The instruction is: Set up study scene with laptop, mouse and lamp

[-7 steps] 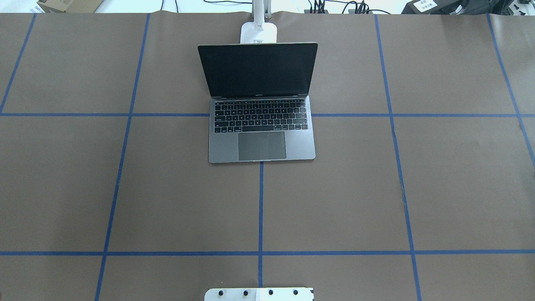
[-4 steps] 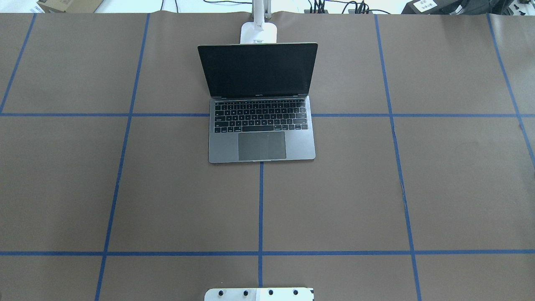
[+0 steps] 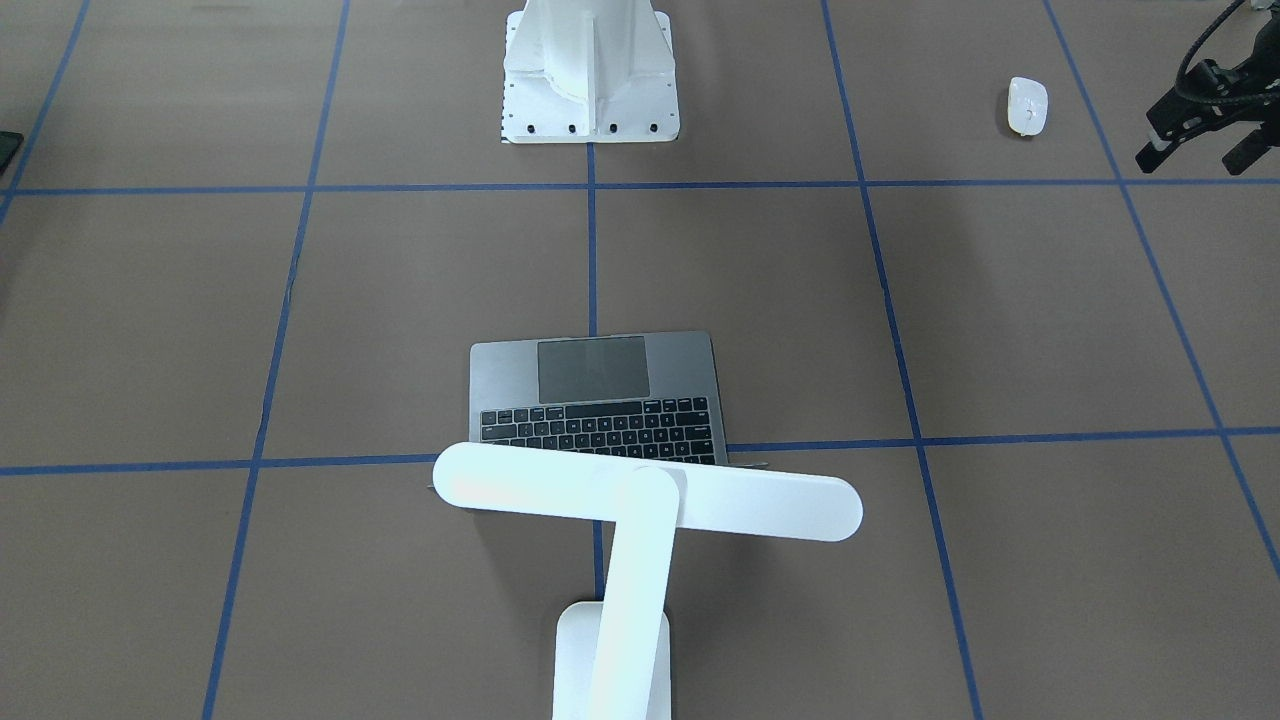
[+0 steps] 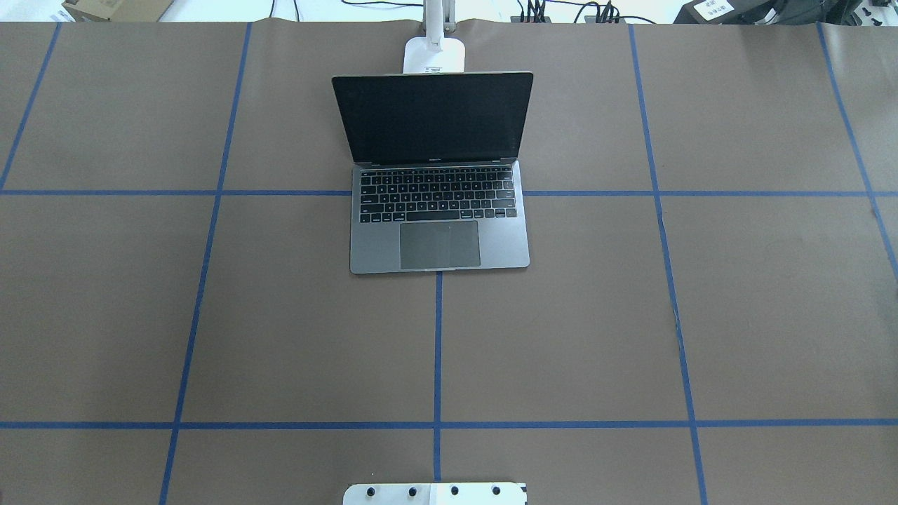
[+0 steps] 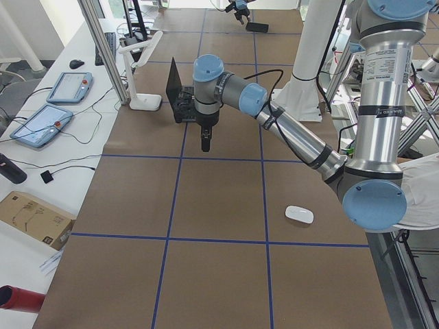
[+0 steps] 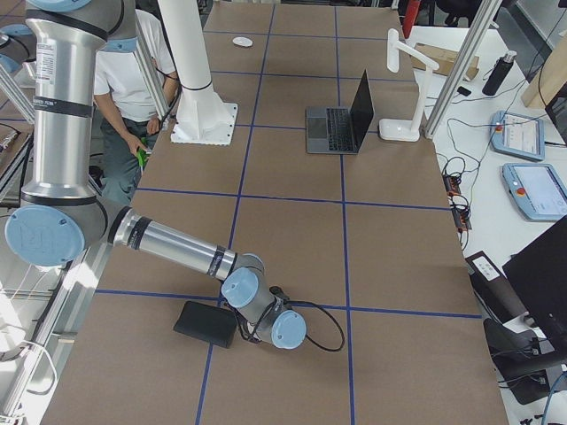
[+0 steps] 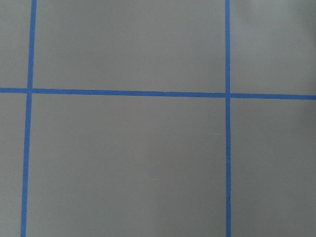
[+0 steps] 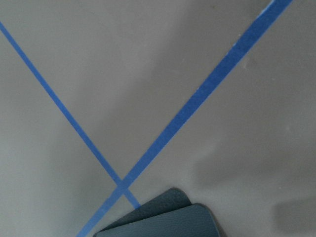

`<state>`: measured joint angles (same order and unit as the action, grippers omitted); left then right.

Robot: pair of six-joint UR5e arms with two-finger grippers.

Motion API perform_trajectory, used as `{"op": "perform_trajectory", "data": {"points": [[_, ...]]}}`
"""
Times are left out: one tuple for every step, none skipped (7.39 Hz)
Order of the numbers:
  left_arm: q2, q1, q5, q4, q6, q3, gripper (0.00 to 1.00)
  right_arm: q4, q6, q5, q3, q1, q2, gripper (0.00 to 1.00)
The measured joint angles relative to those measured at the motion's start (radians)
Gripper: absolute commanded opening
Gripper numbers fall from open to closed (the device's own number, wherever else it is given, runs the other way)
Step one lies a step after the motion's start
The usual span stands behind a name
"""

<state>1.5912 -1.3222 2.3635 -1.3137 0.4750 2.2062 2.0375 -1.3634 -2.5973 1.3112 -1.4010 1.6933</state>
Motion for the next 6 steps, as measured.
{"op": "perform_trajectory", "data": {"points": [[0.000,0.000,0.000,0.000,0.000,0.000,1.00,0.002,-0.005,-0.003,0.005,0.017,0.000,0.90],[0.000,0.000,0.000,0.000,0.000,0.004,1.00,0.003,-0.009,-0.004,0.009,0.027,-0.001,0.90],[0.000,0.000,0.000,0.000,0.001,0.007,1.00,0.003,-0.015,-0.004,0.010,0.034,-0.002,0.90],[0.000,0.000,0.000,0.001,0.002,0.007,1.00,0.004,-0.020,-0.004,0.013,0.040,-0.004,0.90],[0.000,0.000,0.000,0.001,0.004,0.007,1.00,0.004,-0.023,-0.002,0.015,0.040,-0.009,0.90],[0.000,0.000,0.000,0.000,0.011,0.008,1.00,0.004,-0.025,0.004,0.018,0.033,-0.011,0.91]]}}
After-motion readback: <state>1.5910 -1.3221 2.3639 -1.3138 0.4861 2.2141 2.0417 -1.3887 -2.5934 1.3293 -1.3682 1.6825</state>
